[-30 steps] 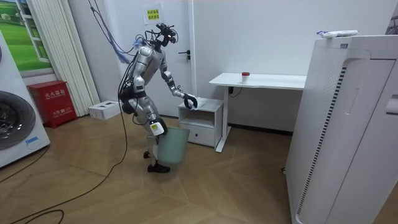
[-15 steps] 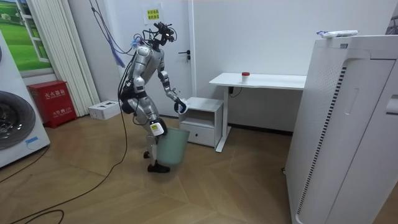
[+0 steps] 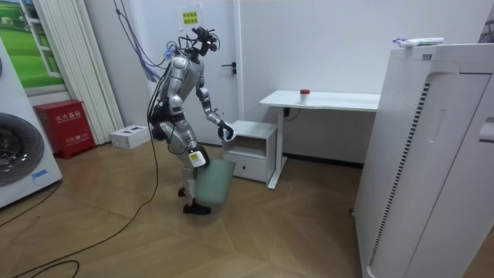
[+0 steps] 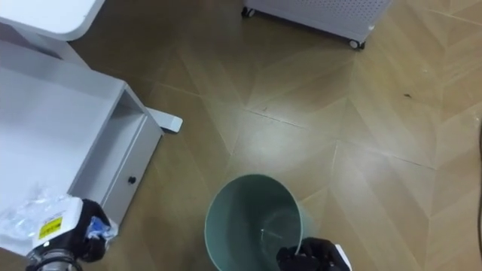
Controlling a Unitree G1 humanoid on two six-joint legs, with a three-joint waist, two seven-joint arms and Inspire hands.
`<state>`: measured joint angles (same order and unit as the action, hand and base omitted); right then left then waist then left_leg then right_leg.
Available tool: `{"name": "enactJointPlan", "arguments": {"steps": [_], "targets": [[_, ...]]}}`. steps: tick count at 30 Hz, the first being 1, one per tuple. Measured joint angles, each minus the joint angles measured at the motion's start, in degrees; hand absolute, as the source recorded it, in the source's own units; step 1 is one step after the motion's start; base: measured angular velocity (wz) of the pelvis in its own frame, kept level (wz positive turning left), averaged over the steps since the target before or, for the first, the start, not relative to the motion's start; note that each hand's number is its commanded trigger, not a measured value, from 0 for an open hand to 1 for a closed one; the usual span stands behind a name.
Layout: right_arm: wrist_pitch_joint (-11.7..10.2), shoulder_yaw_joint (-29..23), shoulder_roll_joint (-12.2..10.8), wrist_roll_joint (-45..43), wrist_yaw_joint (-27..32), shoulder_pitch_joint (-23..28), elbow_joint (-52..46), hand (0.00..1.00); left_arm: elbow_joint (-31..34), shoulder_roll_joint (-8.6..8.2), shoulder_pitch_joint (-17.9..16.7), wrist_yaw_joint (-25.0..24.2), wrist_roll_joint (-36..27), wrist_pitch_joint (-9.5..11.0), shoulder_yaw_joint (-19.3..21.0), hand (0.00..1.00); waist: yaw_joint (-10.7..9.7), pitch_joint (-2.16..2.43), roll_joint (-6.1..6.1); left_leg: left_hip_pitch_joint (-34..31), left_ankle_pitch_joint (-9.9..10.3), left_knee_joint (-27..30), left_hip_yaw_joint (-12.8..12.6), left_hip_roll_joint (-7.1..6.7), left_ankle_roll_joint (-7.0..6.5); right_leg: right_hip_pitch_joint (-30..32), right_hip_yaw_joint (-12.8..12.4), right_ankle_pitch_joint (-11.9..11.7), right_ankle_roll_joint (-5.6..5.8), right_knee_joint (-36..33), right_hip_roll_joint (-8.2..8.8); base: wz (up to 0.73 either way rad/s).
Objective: Pick garbage
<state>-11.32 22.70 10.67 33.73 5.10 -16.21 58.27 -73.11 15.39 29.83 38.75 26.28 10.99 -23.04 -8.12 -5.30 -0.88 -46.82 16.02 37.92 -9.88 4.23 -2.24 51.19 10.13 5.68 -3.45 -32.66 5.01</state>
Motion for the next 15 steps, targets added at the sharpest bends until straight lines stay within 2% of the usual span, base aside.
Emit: {"name": "enactJointPlan", "arguments": {"steps": [4,6,8,10,11,12,13,15], "targets": [[-0.63,1.46,0.23,-0.53,-0.05,1.04,-0.87,1.00,7.46,-1.93,-1.27,2.43,-3.42,2.76,0.57,1.00,1.10,0.03,0.04,1.90,-0.09,-0.72,-0.94,0.01,-0.06,-1.65,-0.38,-0.23,0.16,1.12,-0.12,-0.08],[-1.15,2.01,0.03,-0.47,-0.18,2.33,-2.27,1.00,11.78,-4.00,-2.31,3.61,-4.52,5.50,1.08,1.00,1.94,0.08,0.10,2.87,-0.14,-1.56,-1.08,-0.08,-0.15,-2.52,-0.54,-0.45,0.22,1.12,-0.15,-0.04],[-1.30,2.38,-0.45,-0.66,-0.29,3.12,-3.31,1.00,15.91,-5.63,-4.46,4.09,-4.51,7.01,0.82,1.00,2.15,0.40,0.39,3.58,-0.41,-2.30,-1.20,-0.72,-0.21,-2.73,-0.91,-0.53,0.24,1.05,0.05,-0.02],[-1.68,2.55,-1.67,-1.10,-0.66,3.29,-3.47,1.00,18.78,-8.30,-7.21,4.73,-4.41,9.16,0.19,1.00,2.50,1.04,0.93,4.29,-0.60,-2.44,-2.07,-0.88,-0.29,-2.74,-1.73,-0.68,0.40,0.96,0.06,-0.09],[-1.68,2.78,-1.96,-1.16,-0.93,3.43,-3.51,1.00,19.04,-8.92,-7.81,4.72,-4.41,9.47,-0.09,1.00,2.57,1.19,1.08,4.47,-0.60,-2.45,-2.35,-0.85,-0.29,-2.76,-1.98,-0.70,0.41,0.91,0.01,-0.15],[-1.68,3.23,-2.34,-1.43,-1.27,3.51,-4.18,1.00,19.10,-10.25,-8.71,4.65,-4.65,9.75,-0.74,1.00,2.59,1.48,1.30,4.67,-0.60,-2.40,-2.58,-0.84,-0.30,-2.85,-2.07,-0.71,0.42,0.85,0.06,-0.09],[-1.68,3.28,-2.69,-2.00,-1.64,3.82,-5.14,1.00,19.16,-11.36,-9.14,4.51,-5.90,9.97,-1.56,1.00,2.59,1.57,1.45,4.76,-0.60,-2.28,-2.59,-0.83,-0.30,-3.01,-2.04,-0.72,0.42,0.86,0.06,-0.04],[-1.71,3.69,-3.74,-2.44,-2.05,3.97,-5.44,1.00,19.16,-12.18,-9.73,4.28,-8.23,10.34,-3.36,1.00,2.47,1.80,1.81,5.02,-0.61,-2.26,-2.61,-0.79,-0.32,-3.30,-2.03,-0.79,0.41,0.92,0.02,0.00]]}}
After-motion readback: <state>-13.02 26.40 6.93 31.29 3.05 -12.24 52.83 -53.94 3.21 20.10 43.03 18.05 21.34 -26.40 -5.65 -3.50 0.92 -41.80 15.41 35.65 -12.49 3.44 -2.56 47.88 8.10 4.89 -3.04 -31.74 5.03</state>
